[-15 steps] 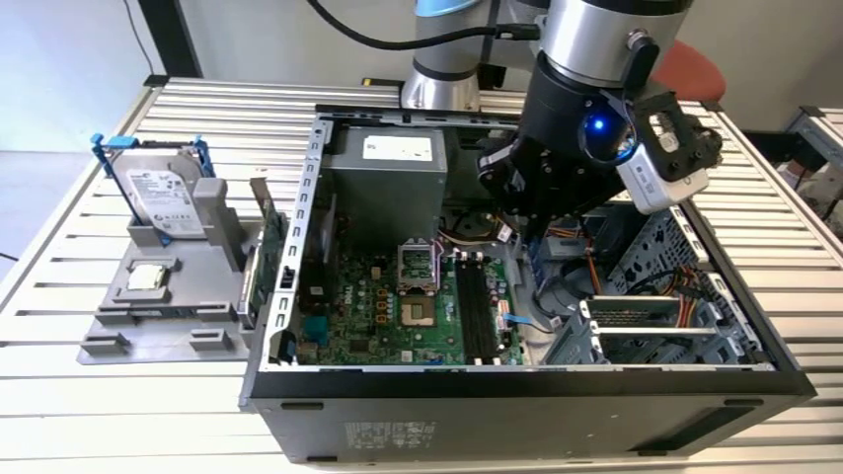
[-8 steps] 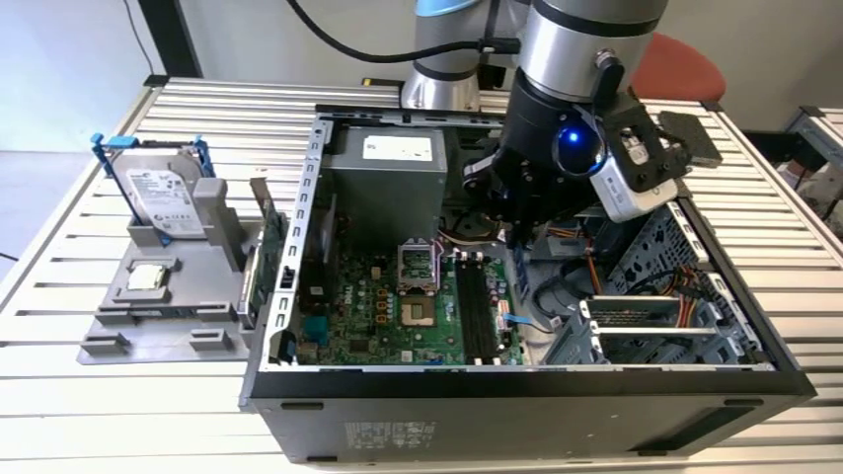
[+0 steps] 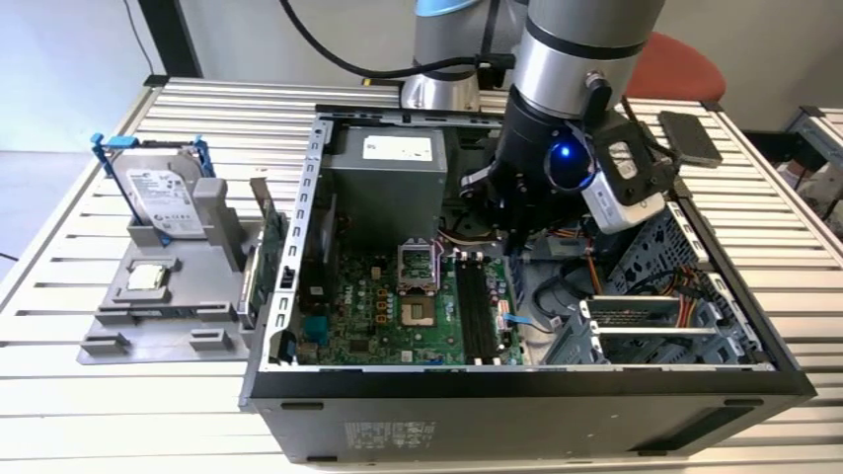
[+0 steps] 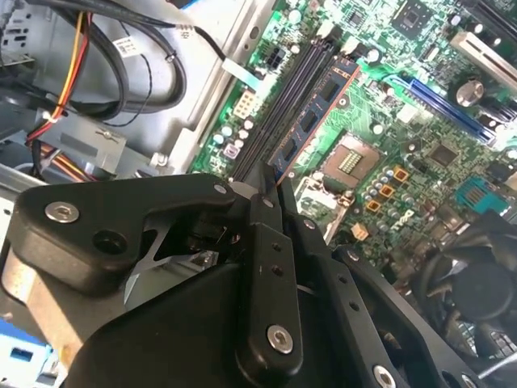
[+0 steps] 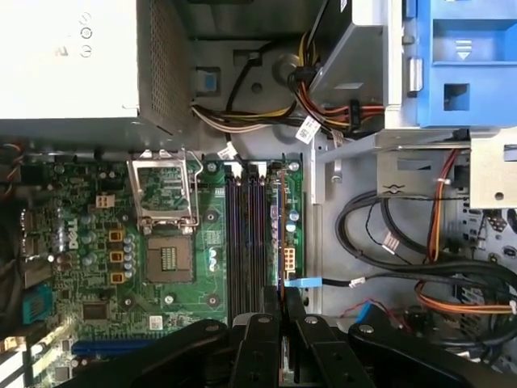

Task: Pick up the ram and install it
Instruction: 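Insert the ram into the slot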

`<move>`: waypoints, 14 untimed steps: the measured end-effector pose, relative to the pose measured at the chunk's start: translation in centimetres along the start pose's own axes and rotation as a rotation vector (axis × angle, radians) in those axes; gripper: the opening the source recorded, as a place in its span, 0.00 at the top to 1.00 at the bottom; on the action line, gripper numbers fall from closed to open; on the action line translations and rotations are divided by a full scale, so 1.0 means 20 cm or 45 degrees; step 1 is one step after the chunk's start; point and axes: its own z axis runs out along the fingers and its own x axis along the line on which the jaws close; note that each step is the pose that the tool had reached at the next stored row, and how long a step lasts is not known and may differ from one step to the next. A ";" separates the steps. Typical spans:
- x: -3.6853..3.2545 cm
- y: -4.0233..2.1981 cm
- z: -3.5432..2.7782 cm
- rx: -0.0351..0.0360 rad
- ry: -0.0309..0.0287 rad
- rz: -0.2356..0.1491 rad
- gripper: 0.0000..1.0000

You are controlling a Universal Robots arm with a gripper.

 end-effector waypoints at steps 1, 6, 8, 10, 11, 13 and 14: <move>0.000 0.000 0.010 -0.0004 -0.0001 0.000 1.00; 0.001 0.001 0.055 0.0000 -0.0001 0.001 1.00; 0.002 0.001 0.073 0.0000 -0.0001 0.001 1.00; 0.003 0.001 0.091 0.0002 0.0000 0.001 1.00; 0.003 0.001 0.100 0.0001 -0.0001 0.001 1.00; 0.003 0.001 0.112 0.0000 -0.0007 0.001 1.00; 0.004 0.001 0.113 0.0003 -0.0007 0.001 1.00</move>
